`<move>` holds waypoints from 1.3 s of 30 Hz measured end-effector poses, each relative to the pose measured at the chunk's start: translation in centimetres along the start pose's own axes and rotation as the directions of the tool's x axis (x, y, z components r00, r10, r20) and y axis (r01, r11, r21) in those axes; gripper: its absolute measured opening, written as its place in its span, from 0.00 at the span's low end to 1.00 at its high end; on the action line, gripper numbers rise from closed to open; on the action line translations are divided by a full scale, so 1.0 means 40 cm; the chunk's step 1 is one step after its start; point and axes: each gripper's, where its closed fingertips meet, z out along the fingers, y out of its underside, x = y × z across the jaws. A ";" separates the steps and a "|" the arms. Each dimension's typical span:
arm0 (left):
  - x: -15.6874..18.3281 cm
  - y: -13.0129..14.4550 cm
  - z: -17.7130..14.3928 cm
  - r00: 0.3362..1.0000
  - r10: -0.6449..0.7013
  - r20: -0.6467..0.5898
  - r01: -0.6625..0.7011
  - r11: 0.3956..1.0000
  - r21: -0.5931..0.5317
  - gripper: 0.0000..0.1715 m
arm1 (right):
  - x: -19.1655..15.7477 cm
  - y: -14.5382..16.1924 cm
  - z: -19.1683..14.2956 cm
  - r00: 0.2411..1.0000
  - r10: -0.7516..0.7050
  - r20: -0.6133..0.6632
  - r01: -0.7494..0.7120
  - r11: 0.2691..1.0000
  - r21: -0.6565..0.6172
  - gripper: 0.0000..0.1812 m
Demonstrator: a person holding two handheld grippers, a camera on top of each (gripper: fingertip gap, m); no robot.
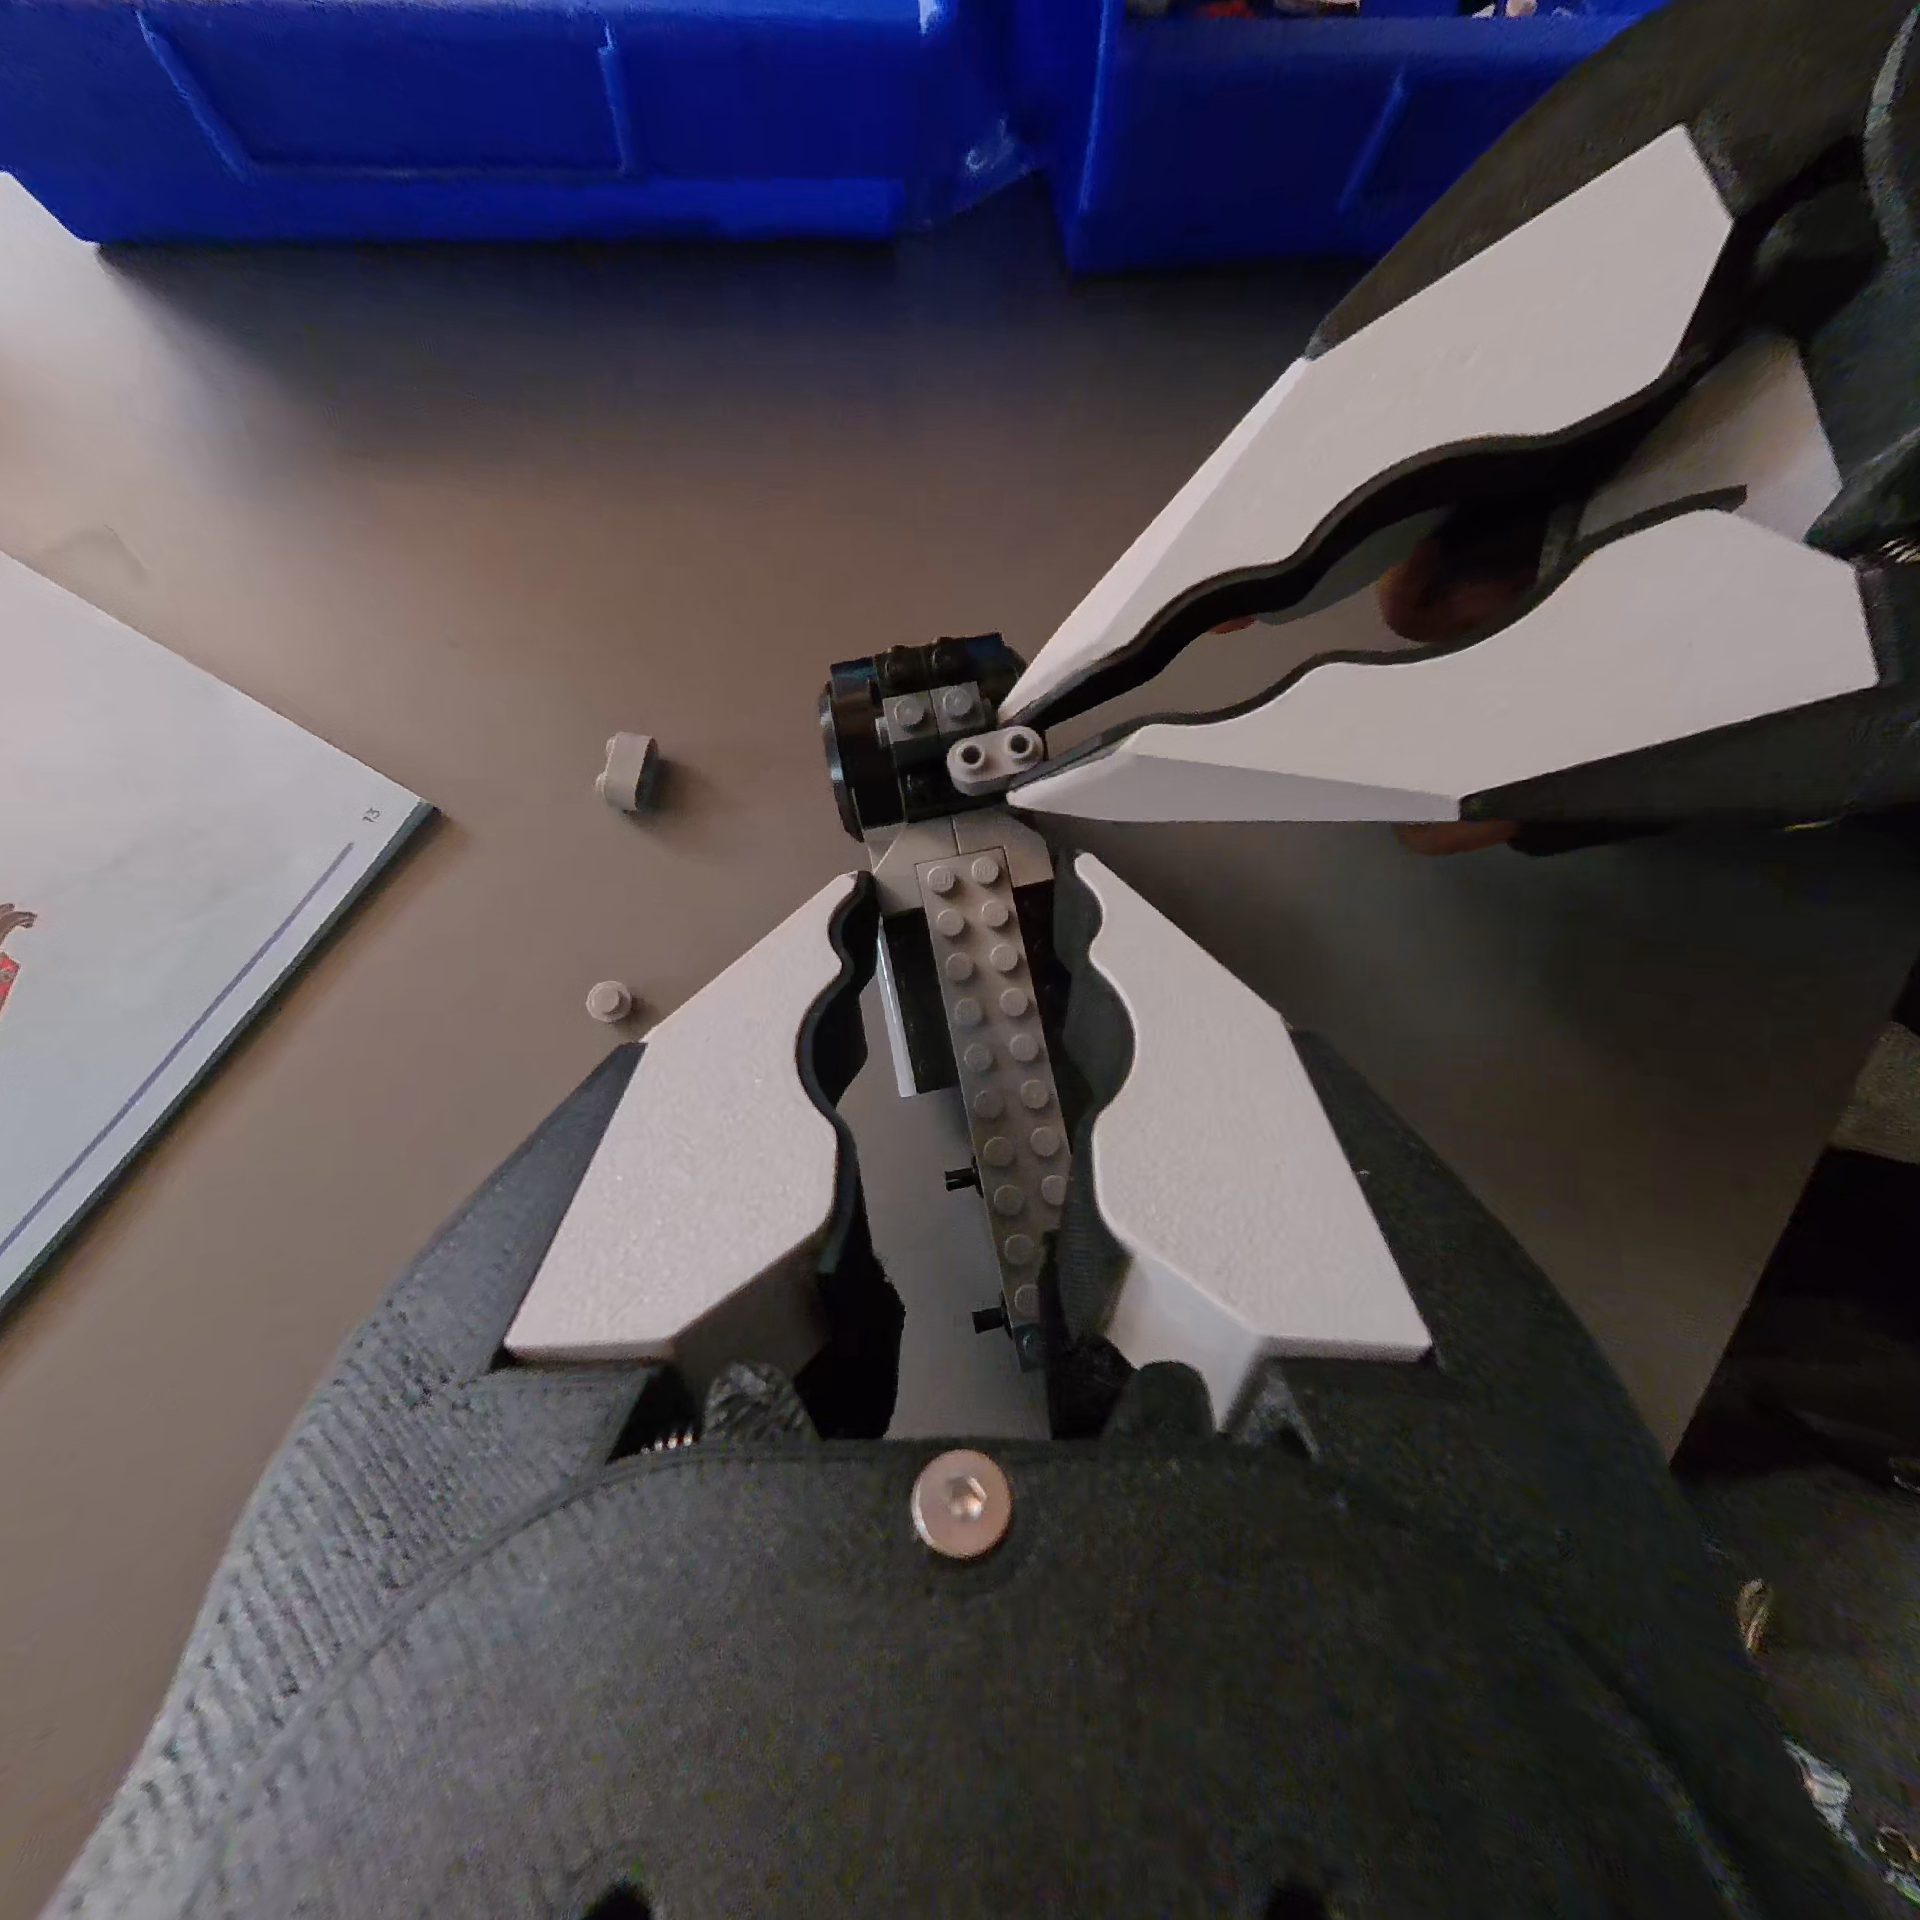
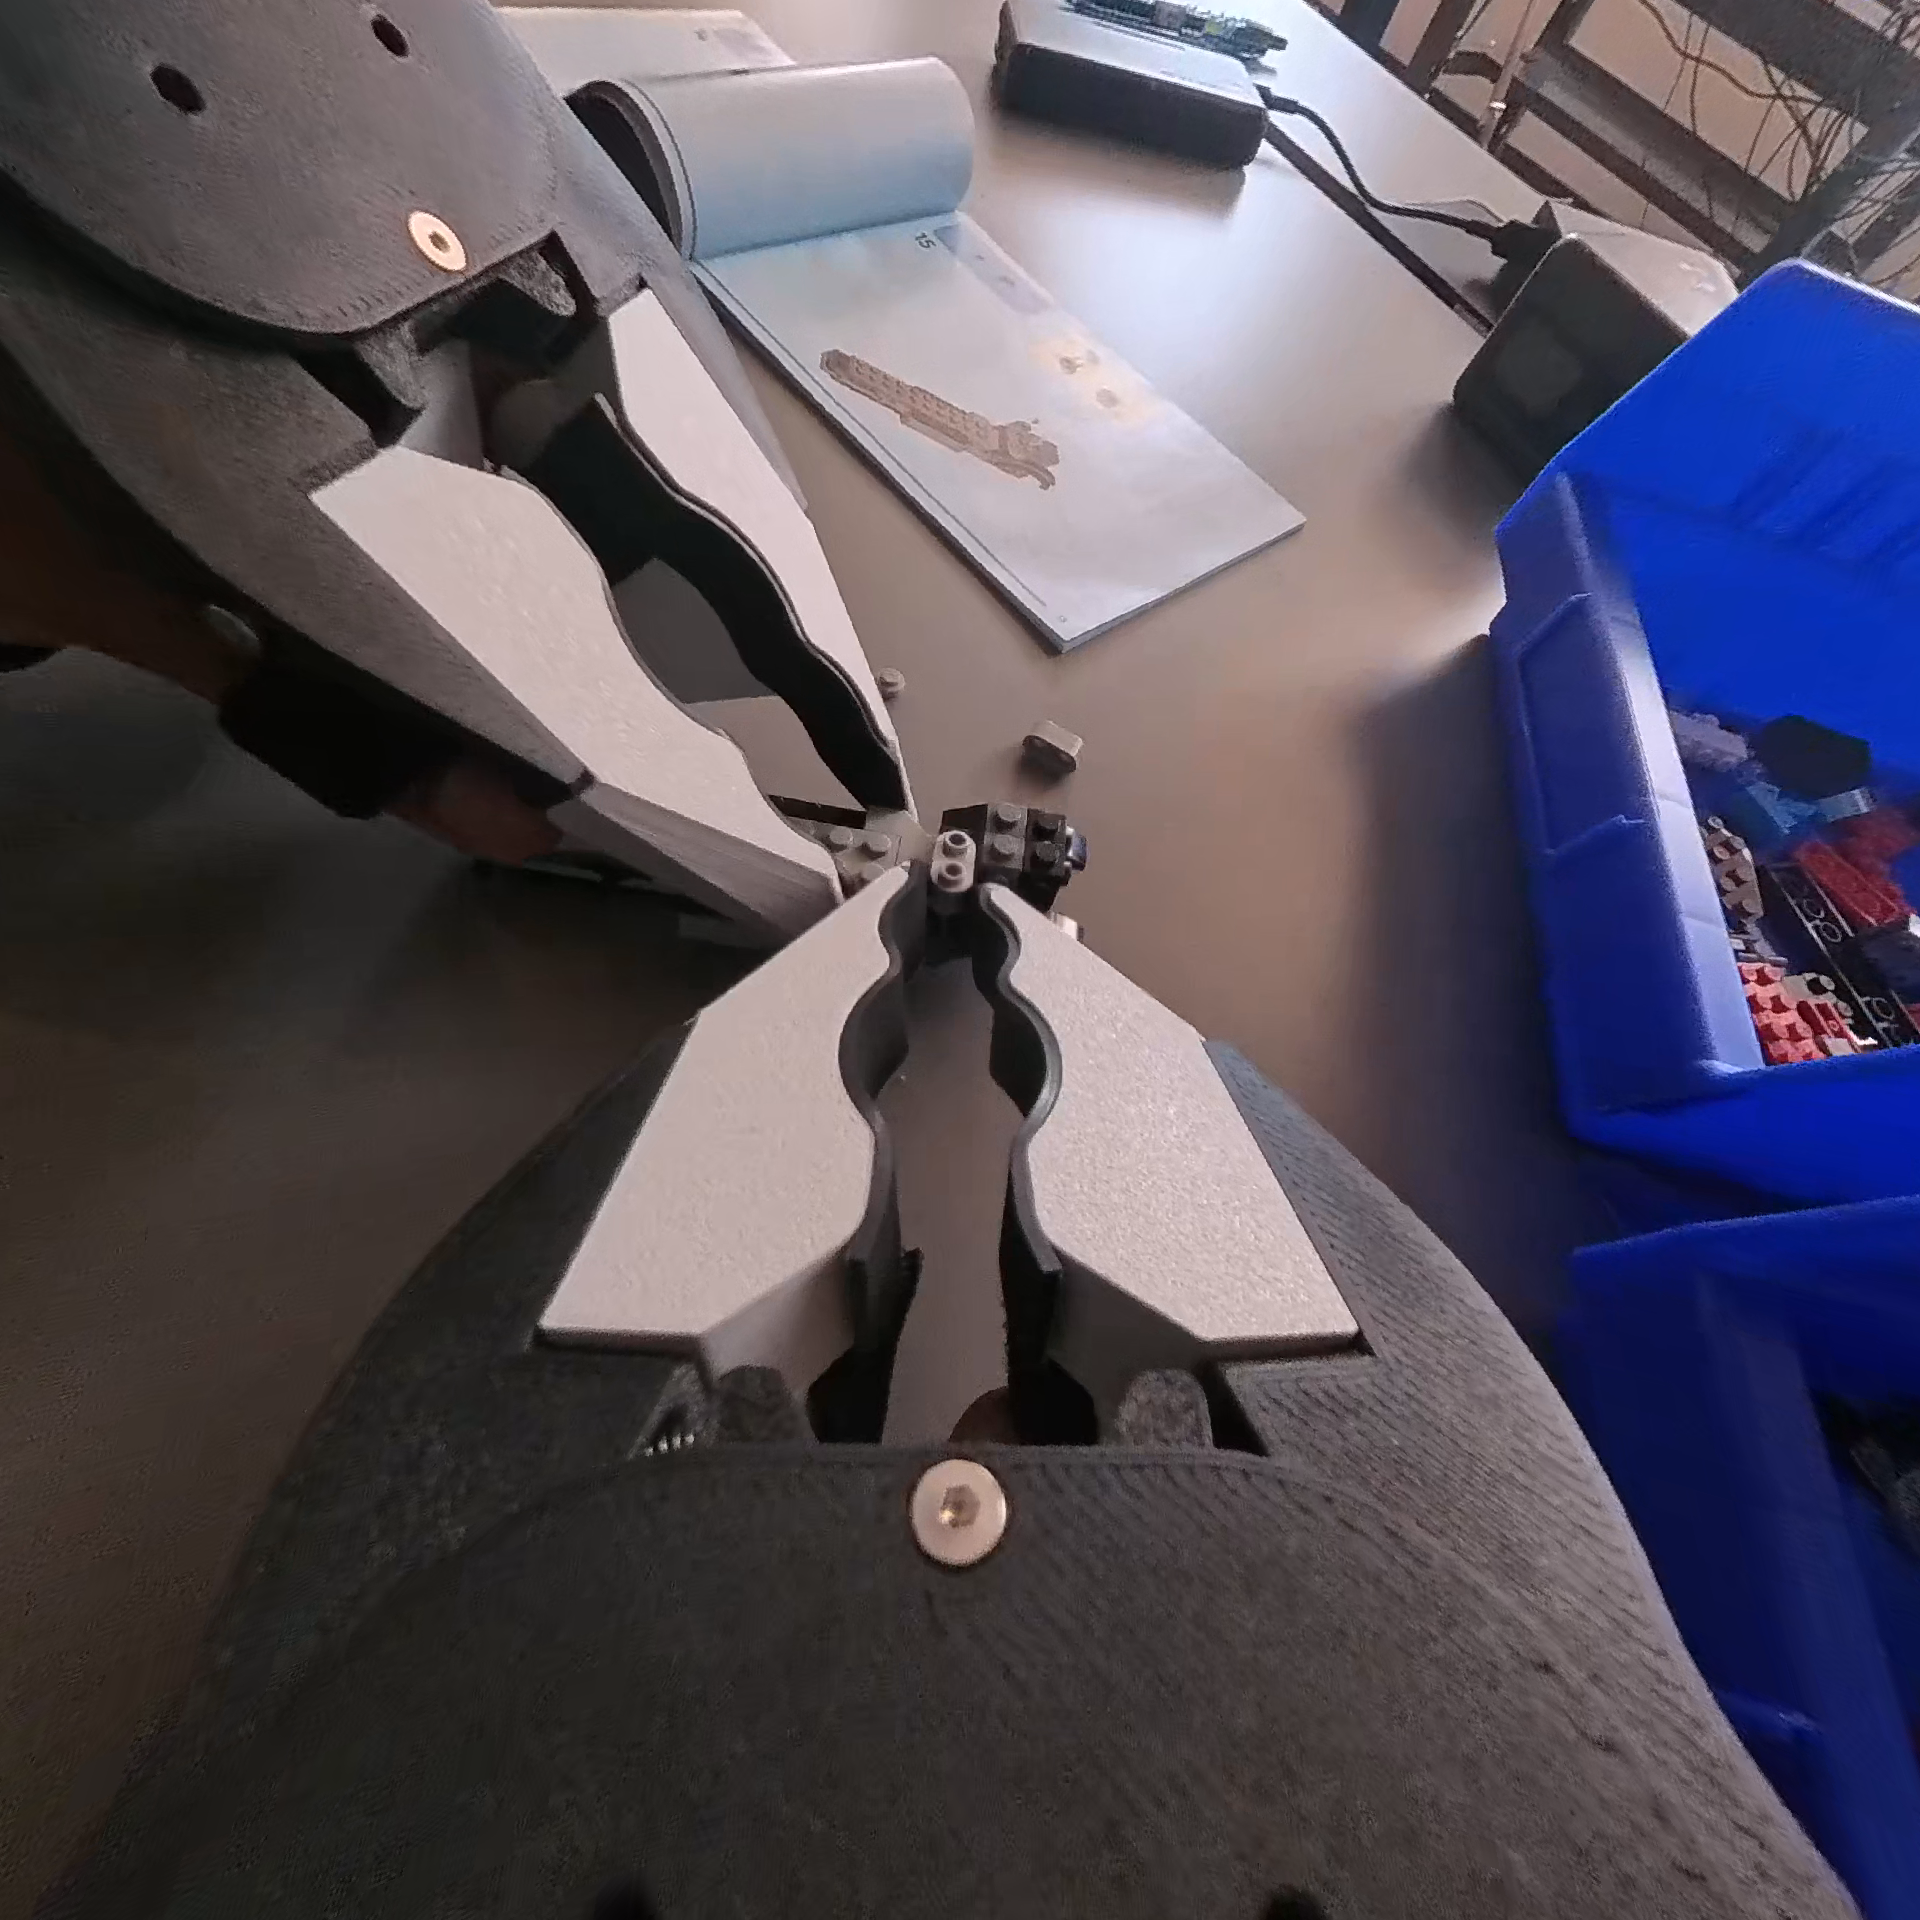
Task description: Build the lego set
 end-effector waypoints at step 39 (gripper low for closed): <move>-0.004 -0.001 -0.001 0.999 -0.042 -0.017 0.042 0.999 0.005 0.21 | 0.009 0.000 0.011 0.998 -0.011 -0.058 0.010 1.000 -0.020 0.08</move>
